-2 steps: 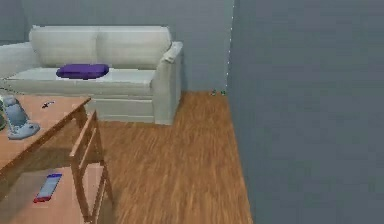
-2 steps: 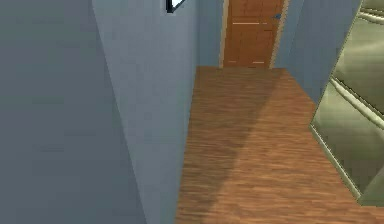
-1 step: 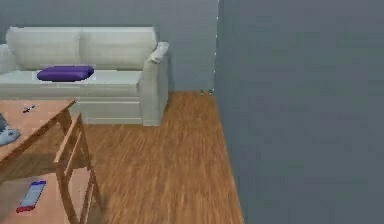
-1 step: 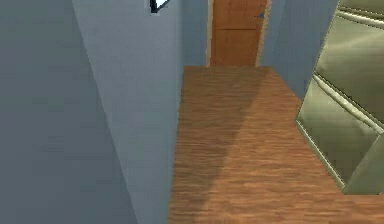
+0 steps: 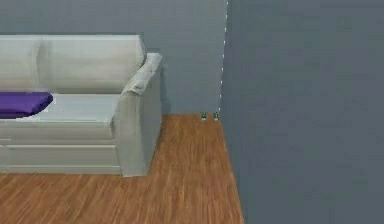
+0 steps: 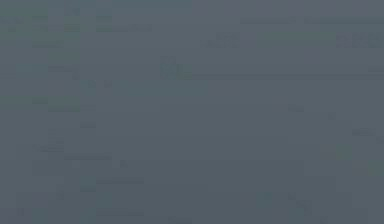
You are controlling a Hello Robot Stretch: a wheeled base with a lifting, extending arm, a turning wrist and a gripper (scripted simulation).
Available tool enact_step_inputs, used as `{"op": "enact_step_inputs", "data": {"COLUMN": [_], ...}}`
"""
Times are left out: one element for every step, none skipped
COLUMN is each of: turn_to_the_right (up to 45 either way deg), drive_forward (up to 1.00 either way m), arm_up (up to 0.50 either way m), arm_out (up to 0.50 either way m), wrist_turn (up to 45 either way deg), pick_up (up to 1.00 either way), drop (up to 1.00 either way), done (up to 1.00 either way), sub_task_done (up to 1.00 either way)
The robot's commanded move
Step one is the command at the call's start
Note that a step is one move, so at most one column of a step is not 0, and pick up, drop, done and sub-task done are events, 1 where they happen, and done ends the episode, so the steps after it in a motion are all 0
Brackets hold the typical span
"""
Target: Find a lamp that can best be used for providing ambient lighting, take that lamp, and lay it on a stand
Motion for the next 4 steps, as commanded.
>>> {"op": "enact_step_inputs", "data": {"turn_to_the_right": [-33.0, 0.0, -30.0, 0.0], "drive_forward": [0.0, 0.45, 0.0, 0.45], "arm_up": [0.0, 0.0, 0.0, 0.0], "arm_out": [0.0, 0.0, 0.0, 0.0], "wrist_turn": [0.0, 0.0, 0.0, 0.0], "pick_up": [0.0, 0.0, 0.0, 0.0], "drop": [0.0, 0.0, 0.0, 0.0], "done": [0.0, 0.0, 0.0, 0.0], "sub_task_done": [0.0, 0.0, 0.0, 0.0]}}
